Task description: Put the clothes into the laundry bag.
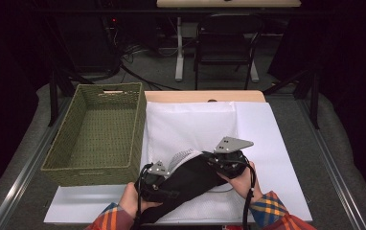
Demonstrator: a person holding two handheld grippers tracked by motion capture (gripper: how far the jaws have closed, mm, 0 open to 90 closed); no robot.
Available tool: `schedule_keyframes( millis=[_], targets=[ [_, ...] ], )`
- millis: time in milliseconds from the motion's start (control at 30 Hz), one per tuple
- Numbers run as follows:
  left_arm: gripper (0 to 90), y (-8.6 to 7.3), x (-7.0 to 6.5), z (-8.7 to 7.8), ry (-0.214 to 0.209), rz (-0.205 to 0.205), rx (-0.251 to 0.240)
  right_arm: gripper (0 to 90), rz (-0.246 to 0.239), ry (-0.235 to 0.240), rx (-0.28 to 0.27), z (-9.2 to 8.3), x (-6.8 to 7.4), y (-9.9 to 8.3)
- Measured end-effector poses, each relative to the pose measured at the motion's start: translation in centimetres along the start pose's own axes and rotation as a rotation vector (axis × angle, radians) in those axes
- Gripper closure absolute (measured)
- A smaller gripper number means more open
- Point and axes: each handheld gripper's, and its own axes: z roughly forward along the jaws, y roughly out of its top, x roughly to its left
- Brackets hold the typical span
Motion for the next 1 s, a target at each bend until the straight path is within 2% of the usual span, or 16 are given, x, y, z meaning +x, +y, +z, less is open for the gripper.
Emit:
schedule_keyframes(
  millis=[100,233,267,400,533,700,767,867,1000],
  targets=[
    [58.5,0.1,-0.1,-0.1,0.003,-0.048,-0.021,88.5,-0.001,0.0,0.0,0.0,0.0,0.0],
    [58.3,0.3,-0.3,0.1,0.032,-0.06,-0.02,88.5,0.0,0.0,0.001,0.1,0.0,0.0],
    [58.3,0.4,-0.4,0.2,0.039,-0.077,-0.023,88.5,0.0,0.0,0.001,0.1,0.0,0.0],
    [58.0,0.6,-0.6,0.5,0.07,-0.102,-0.032,88.4,-0.001,0.0,0.0,0.1,0.1,0.0],
    [57.7,0.8,-0.6,0.9,0.097,-0.11,-0.029,88.5,0.0,0.0,0.001,0.2,0.1,0.0],
    [56.8,0.9,-0.6,1.4,0.123,-0.1,-0.02,88.5,-0.002,0.002,0.003,0.2,0.2,0.0],
    [54.6,0.8,-0.5,1.8,0.136,-0.086,0.005,88.4,-0.002,0.002,0.004,0.2,0.2,0.0],
    [49.7,0.8,-0.4,1.7,0.138,-0.077,0.013,88.4,0.001,0.002,0.004,0.2,0.2,0.0],
    [40.3,0.7,-0.5,1.5,0.143,-0.029,0.039,88.4,0.002,0.003,0.002,0.1,0.2,0.0]
  ],
)
